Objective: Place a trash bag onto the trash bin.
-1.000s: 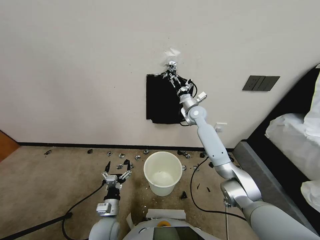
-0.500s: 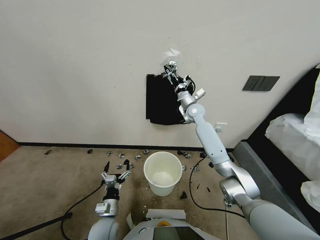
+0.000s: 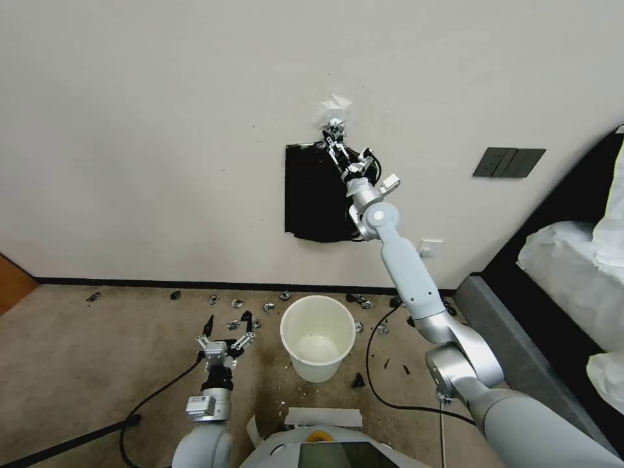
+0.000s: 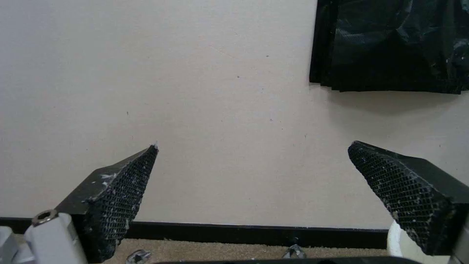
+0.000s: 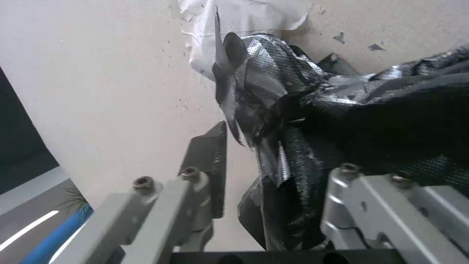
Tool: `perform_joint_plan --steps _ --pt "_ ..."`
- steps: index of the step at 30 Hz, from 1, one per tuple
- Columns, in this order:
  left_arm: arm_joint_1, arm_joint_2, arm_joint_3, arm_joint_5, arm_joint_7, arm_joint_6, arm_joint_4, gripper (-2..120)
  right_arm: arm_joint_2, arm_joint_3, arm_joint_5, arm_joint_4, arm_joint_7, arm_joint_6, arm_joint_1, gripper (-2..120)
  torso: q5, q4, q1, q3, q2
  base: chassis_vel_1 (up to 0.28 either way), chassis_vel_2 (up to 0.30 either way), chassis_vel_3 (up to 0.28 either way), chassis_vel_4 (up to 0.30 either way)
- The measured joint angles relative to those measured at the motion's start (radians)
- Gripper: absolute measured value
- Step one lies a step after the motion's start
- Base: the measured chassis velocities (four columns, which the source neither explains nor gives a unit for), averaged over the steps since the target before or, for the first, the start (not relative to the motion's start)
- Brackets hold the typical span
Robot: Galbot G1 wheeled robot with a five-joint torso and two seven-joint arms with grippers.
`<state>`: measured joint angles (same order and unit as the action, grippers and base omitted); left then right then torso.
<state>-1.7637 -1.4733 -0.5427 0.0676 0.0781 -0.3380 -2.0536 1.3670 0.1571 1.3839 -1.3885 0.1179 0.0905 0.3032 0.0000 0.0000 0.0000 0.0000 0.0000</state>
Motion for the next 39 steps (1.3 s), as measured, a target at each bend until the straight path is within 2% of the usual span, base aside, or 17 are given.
perform_joint_plan --steps 2,4,5,7,16,23,31,34,37,39 --pt "0.0 0.0 0.0 0.0 0.0 0.0 0.0 100 0.0 0.0 -0.002 -0.003 0.0 0.0 0.004 21 0.0 -0.0001 0.0 0.0 0.0 0.0 0.0 0.0 0.0" --pt "0.001 -0.001 0.004 0.0 0.0 0.0 0.001 100 0.0 0.0 -0.006 -0.005 0.001 -0.001 0.01 9 0.0 0.0 0.0 0.0 0.0 0.0 0.0 0.0 0.0" --pt "0.001 -0.001 0.004 0.0 0.0 0.0 0.001 100 0.0 0.0 -0.006 -0.005 0.001 -0.001 0.01 9 0.0 0.0 0.0 0.0 0.0 0.0 0.0 0.0 0.0" --pt "0.002 -0.001 0.006 0.0 0.0 0.0 0.001 100 0.0 0.0 -0.009 -0.002 0.001 -0.002 0.01 0 -0.0001 0.0 0.0 0.0 0.0 0.0 0.0 0.0 0.0" --pt "0.003 0.0 0.003 0.0 0.0 0.0 0.003 100 -0.003 -0.012 -0.041 -0.015 0.01 -0.022 0.026 0 0.0 0.0001 0.0 0.0 0.0 0.0 0.0 0.0 0.0" --pt "0.006 0.001 0.007 0.0 0.0 0.001 0.004 100 -0.042 -0.046 -0.108 -0.112 0.076 -0.053 0.101 0 0.0 0.0 0.0 0.0 0.0 0.0 0.0 0.0 0.0" --pt "0.006 0.001 0.011 0.001 0.0 0.001 0.004 100 -0.086 -0.058 -0.139 -0.183 0.098 -0.066 0.17 0 0.0001 -0.0001 0.0 0.0 0.0 0.0 0.0 0.0 0.0" --pt "0.006 0.001 0.016 0.001 0.0 0.001 0.004 100 -0.125 -0.073 -0.168 -0.239 0.118 -0.08 0.229 0 0.0 0.0 0.0 0.0 0.0 0.0 0.0 0.0 0.0" --pt "0.006 0.001 0.016 0.001 0.0 0.001 0.004 100 -0.125 -0.073 -0.168 -0.239 0.118 -0.08 0.229 0 0.0 0.0 0.0 0.0 0.0 0.0 0.0 0.0 0.0" --pt "0.008 0.0 0.021 0.001 0.0 0.002 0.004 100 -0.156 -0.088 -0.198 -0.287 0.134 -0.091 0.277 0 0.0 0.0 0.0 0.0 0.0 0.0 0.0 0.0 0.0"
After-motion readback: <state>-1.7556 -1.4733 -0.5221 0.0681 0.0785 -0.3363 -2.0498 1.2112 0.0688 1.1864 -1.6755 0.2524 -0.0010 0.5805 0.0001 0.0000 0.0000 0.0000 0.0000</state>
